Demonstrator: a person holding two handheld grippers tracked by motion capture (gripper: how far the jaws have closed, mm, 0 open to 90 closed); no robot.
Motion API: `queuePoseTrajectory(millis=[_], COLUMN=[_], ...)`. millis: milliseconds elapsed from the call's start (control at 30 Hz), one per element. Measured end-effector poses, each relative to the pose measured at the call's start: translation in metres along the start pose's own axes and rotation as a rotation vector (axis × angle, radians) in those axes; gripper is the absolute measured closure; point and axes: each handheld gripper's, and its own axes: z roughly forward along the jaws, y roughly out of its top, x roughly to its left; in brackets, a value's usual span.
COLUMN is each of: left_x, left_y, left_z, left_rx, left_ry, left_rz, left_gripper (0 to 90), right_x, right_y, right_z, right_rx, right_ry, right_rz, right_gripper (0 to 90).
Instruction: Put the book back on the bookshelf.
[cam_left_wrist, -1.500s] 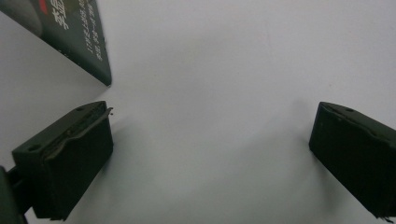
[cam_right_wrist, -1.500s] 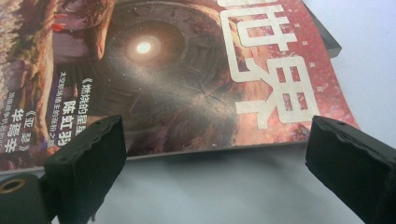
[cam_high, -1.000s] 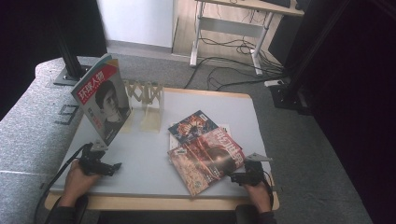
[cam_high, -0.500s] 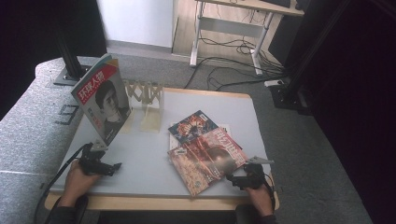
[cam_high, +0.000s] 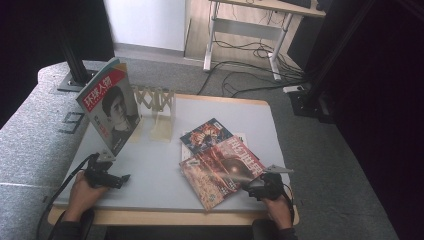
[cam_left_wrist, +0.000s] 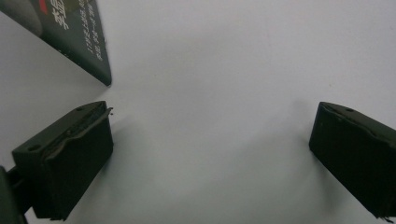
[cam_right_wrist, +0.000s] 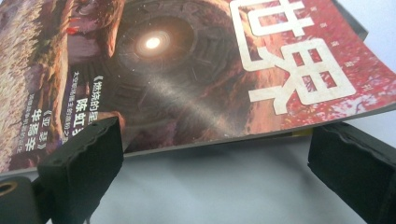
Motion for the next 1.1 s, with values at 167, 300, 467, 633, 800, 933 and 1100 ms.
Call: queuePoseTrajectory(millis=[167, 300, 467, 633, 800, 933, 1100], left_x=[0.0, 0.0, 0.0, 0.0, 0.0, 0.0, 0.0], left_y=[0.0, 0.0, 0.0, 0.0, 0.0, 0.0, 0.0], left_z=[0.0, 0.0, 0.0, 0.0, 0.0, 0.0, 0.0], left_rx=[0.0, 0.0, 0.0, 0.0, 0.0, 0.0, 0.0], left_ry=[0.0, 0.0, 0.0, 0.0, 0.0, 0.0, 0.0], left_rz=[0.0, 0.0, 0.0, 0.0, 0.0, 0.0, 0.0], left_gripper=[0.0, 0.0, 0.0, 0.0, 0.0, 0.0, 0.0], right_x=[0.001, 0.0, -0.002, -0.004, -0.007, -0.009, -0.012], right_y=[0.004, 0.01, 0.02, 0.031, 0.042, 0.048, 0.057], right_z=[-0.003, -0.003, 0.0, 0.007, 0.016, 0.024, 0.033], right_rx=[-0.011, -0.01, 0.005, 0.017, 0.023, 0.025, 0.016], right_ry=[-0.007, -0.004, -0.018, -0.043, -0.072, -0.081, -0.081], right_rz=[-0.009, -0.018, -0.035, -0.046, -0.06, -0.073, -0.084], right_gripper=[5.5, 6.2, 7.1, 8.8, 12.4, 12.8, 13.1])
